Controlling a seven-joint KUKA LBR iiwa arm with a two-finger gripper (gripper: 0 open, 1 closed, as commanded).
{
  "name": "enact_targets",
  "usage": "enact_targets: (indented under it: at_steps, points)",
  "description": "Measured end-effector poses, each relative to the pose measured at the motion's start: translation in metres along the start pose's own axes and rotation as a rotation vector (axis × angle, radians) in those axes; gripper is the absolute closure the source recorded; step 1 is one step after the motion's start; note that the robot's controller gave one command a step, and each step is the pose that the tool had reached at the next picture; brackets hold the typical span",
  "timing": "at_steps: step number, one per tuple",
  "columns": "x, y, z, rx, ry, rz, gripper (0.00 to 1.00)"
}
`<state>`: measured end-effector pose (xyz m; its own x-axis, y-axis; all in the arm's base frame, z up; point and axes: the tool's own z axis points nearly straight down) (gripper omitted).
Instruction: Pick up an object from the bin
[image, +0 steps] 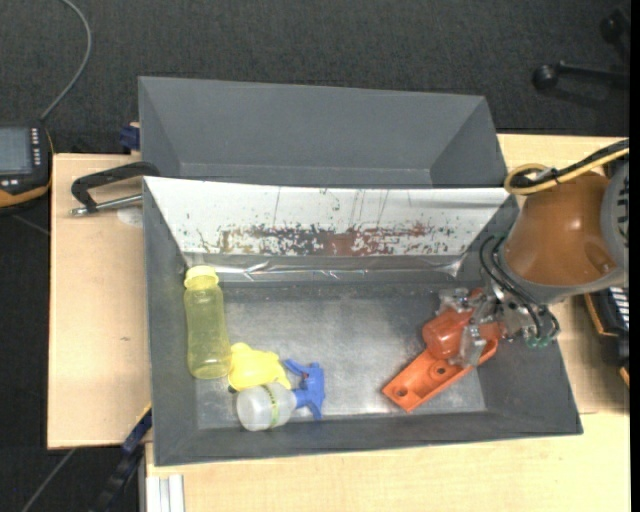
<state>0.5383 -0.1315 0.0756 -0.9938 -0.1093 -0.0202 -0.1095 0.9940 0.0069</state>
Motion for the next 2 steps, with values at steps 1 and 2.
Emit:
enact_targets:
  at_steps: [1,2]
  points:
    - [0.0,0.0,0.0,0.0,0.0,0.0,1.0]
    - [0.002,-0.003,-0.162,0.002,-0.008,-0.06,1.0]
